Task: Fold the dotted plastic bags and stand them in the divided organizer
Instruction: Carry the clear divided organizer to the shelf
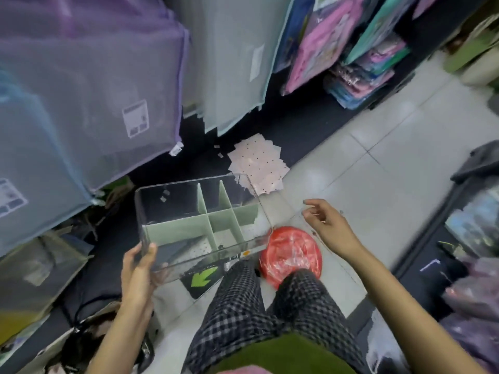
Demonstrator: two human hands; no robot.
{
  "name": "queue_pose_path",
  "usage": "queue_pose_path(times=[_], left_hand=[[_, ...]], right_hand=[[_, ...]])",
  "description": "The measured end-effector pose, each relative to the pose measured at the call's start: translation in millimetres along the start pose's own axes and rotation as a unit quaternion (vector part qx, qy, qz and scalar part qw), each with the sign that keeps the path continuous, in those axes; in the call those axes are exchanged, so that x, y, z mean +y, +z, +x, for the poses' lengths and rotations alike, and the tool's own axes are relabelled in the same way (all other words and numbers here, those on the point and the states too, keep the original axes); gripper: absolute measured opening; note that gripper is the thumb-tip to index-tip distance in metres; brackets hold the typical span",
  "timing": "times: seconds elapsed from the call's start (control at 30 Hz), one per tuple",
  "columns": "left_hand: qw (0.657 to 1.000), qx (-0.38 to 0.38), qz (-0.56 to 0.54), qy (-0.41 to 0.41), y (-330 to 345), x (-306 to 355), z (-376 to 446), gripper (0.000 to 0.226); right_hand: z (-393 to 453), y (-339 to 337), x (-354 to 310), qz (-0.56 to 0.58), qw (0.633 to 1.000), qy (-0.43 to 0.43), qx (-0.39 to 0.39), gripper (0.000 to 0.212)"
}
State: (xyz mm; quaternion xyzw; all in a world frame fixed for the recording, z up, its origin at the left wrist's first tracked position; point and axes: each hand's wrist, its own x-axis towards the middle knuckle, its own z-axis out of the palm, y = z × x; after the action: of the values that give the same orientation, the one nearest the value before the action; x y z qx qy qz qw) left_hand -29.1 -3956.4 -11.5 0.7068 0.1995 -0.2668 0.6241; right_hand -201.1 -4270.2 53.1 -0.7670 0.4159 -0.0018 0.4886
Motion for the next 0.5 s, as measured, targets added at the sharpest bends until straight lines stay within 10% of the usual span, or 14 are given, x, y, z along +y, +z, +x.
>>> queue_pose_path(times=[0.5], left_hand=[[0.984, 0.146, -0.099, -0.019, 119.0, -13.5, 27.8, 0.029]], right_hand=[[216.1, 13.7, -2.5, -0.130, 0.964, -0.021, -0.232, 0.030]])
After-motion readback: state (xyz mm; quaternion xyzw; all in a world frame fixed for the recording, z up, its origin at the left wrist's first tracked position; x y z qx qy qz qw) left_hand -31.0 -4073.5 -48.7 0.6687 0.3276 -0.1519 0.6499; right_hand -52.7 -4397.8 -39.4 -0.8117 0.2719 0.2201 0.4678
